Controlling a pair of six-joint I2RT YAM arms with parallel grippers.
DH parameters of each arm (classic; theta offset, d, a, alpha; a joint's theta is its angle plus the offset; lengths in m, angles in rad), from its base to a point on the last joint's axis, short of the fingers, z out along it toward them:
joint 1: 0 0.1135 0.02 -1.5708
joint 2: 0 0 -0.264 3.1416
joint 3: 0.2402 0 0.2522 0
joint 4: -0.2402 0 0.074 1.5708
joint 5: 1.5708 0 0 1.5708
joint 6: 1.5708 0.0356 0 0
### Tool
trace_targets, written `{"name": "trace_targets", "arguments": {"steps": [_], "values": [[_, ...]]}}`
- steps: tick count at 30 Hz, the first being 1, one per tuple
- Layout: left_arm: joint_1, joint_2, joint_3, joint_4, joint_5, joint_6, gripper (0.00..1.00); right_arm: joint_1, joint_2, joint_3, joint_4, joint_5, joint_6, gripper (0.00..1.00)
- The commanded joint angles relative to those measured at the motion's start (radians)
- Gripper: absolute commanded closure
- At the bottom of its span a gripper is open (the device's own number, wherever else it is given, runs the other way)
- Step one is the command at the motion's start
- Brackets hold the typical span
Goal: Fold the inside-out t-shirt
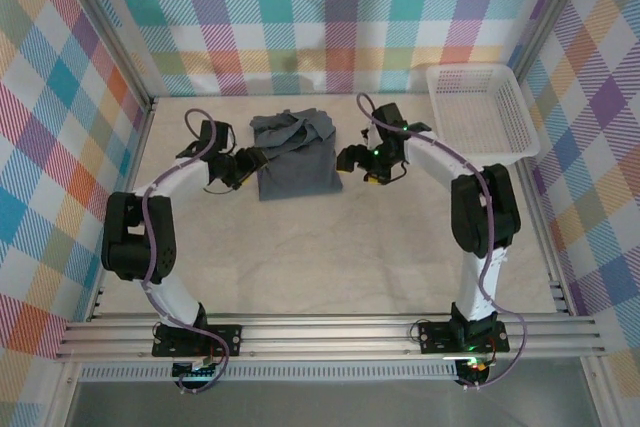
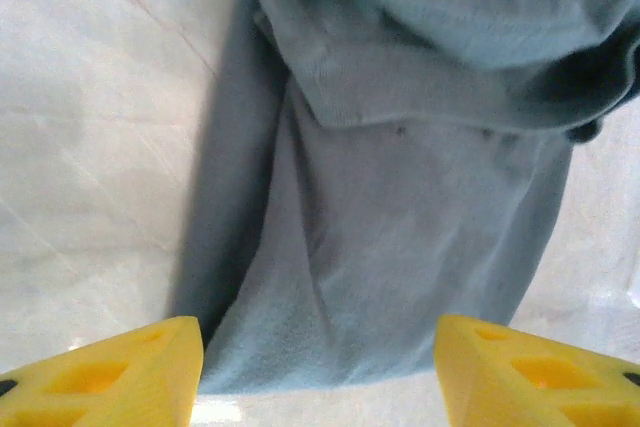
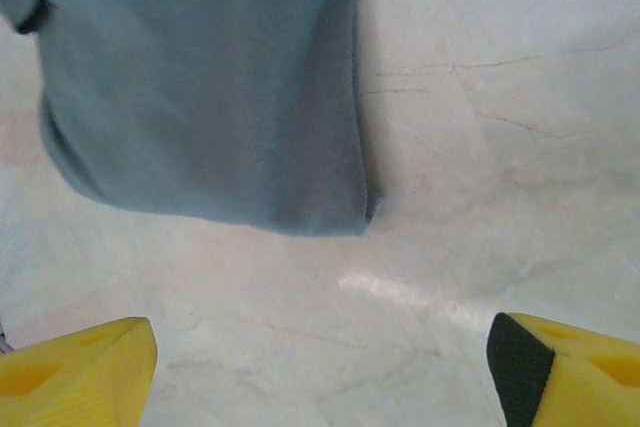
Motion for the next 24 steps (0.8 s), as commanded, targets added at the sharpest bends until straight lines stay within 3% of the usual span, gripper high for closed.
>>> {"name": "trace_targets", "arguments": {"steps": [1, 4, 5, 8, 9, 10, 12, 16, 22, 24], "values": [[-0.023, 0.061, -0.002, 0.031, 0.027, 0.001, 0.41, 0.032, 0.089, 0.012, 0.134, -0.042, 0.037, 0.17], [-0.025, 0.126, 0.03, 0.043, 0.032, -0.028, 0.46, 0.059, 0.18, 0.096, 0.126, -0.055, 0.044, 0.24], [-0.028, 0.146, 0.047, 0.041, 0.043, -0.026, 0.51, 0.061, 0.204, 0.118, 0.124, -0.059, 0.059, 0.31], [-0.033, 0.152, 0.048, 0.022, 0.034, -0.018, 0.82, 0.061, 0.216, 0.138, 0.109, -0.036, 0.081, 0.59], [-0.032, 0.137, 0.033, 0.015, 0.012, -0.008, 0.91, 0.062, 0.199, 0.117, 0.11, -0.023, 0.085, 0.73], [-0.032, 0.121, 0.02, -0.03, -0.007, 0.002, 0.98, 0.061, 0.179, 0.091, 0.113, -0.011, 0.086, 0.84], [-0.034, 0.084, -0.029, -0.076, -0.026, 0.015, 1.0, 0.061, 0.118, 0.01, 0.124, 0.0, 0.095, 1.0], [-0.067, -0.026, -0.164, -0.144, -0.002, 0.029, 1.0, 0.061, -0.037, -0.222, 0.18, -0.04, 0.128, 1.0], [-0.209, -0.318, -0.439, -0.239, 0.045, -0.031, 1.0, 0.124, -0.365, -0.637, 0.159, -0.031, 0.177, 1.0], [-0.259, -0.385, -0.497, -0.281, 0.063, -0.067, 0.84, 0.172, -0.458, -0.741, 0.136, -0.024, 0.216, 1.0]]}}
